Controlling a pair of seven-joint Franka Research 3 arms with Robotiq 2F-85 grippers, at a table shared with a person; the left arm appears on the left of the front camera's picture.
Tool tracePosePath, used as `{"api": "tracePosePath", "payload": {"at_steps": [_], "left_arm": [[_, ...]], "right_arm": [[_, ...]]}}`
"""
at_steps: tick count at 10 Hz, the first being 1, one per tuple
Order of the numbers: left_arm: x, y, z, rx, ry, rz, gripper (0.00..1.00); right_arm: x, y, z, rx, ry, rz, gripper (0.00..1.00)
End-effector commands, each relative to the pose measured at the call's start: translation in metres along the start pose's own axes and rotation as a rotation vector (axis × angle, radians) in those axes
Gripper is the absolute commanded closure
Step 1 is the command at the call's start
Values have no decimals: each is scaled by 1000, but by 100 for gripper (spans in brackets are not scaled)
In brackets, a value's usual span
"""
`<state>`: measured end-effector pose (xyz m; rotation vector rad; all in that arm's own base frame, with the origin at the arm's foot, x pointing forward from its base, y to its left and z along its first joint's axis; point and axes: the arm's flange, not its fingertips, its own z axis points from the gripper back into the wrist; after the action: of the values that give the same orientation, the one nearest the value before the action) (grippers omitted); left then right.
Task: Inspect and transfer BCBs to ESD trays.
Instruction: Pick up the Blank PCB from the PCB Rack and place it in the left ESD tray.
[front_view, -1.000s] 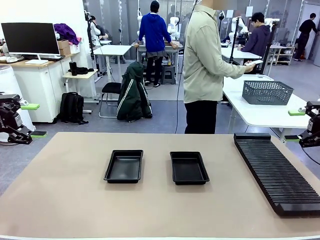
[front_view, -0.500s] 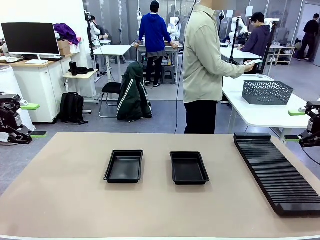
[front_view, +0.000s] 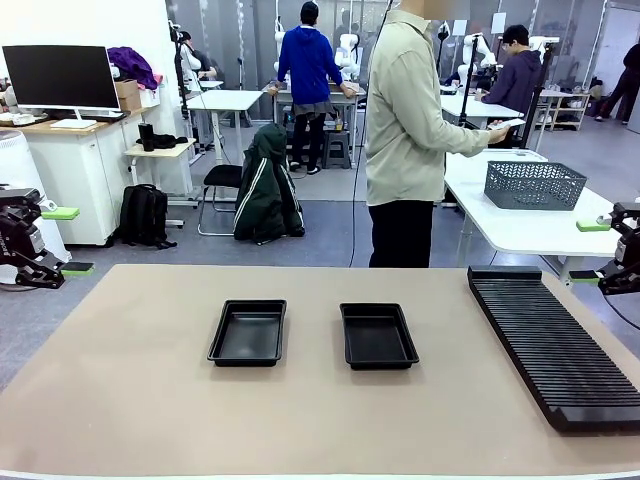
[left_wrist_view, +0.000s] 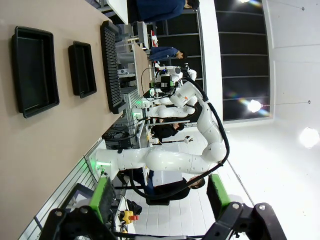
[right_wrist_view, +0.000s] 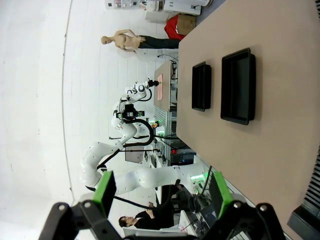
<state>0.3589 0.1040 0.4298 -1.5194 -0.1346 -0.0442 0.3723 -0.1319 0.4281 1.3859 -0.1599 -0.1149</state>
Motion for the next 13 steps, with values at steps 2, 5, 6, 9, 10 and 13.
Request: {"api": "tracePosePath", "payload": {"at_steps": [2,5,6,9,10,13], "left_arm": [[0,0,0,1,-5,-2,0],[0,0,0,1,-5,-2,0],[0,0,0,1,-5,-2,0],[0,0,0,1,-5,-2,0],[0,0,0,1,-5,-2,0],[0,0,0,1,-5,-2,0]], "right_arm": [[0,0,-1,0,2,0,0],[0,0,-1,0,2,0,0],[0,0,-1,0,2,0,0],[0,0,-1,0,2,0,0],[0,0,-1,0,2,0,0],[0,0,-1,0,2,0,0]]}}
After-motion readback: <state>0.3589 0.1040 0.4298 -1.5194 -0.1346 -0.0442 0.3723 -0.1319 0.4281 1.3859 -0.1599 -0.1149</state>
